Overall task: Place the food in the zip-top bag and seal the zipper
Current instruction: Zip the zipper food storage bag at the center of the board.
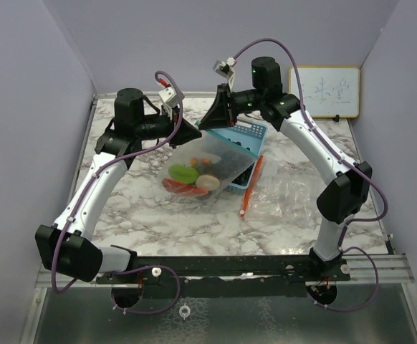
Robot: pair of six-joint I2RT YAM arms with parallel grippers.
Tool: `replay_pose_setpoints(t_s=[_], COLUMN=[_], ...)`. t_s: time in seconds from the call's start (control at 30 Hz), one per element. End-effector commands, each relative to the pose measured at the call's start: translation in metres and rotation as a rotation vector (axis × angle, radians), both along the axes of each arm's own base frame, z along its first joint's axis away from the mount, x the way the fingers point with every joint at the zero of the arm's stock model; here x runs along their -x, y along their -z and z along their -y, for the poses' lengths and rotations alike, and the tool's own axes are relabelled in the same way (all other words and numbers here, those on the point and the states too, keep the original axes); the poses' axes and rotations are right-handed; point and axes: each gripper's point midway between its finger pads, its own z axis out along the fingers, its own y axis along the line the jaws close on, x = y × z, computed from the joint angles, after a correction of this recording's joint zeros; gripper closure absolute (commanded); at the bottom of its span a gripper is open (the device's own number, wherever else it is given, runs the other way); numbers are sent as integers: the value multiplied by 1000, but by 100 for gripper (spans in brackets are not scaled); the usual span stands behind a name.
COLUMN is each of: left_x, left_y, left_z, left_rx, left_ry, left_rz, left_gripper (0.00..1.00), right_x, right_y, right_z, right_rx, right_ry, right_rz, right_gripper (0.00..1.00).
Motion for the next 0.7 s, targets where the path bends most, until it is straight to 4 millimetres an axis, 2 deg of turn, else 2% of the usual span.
replay_pose_setpoints(t_s=[0.0, 0.03, 0.07, 0.23, 0.5, 0.67], left_x=[-10, -13, -16, -31, -38, -48], left_y=[-13, -12, -22, -35, -78, -90], left_z=[-13, -17, -19, -34, -50, -69], left_rx=[-44, -54, -56, -80, -77, -165], left_ry=[-83, -100, -118, -220, -315, -411], left_rz=[92, 92, 120, 151, 235, 307], left_gripper=[100, 100, 100, 100, 100, 100], right_x=[1, -2, -6, -12, 0, -2], right_y=[5, 7, 9, 19, 65, 91], right_z=[10, 16, 22, 44, 61, 73], right_rx=[16, 21, 25, 52, 143, 207], right_ry=[4, 23, 40, 102, 154, 222], right_rz=[5, 0, -3, -3, -67, -80], right_gripper=[96, 96, 96, 96, 96, 97])
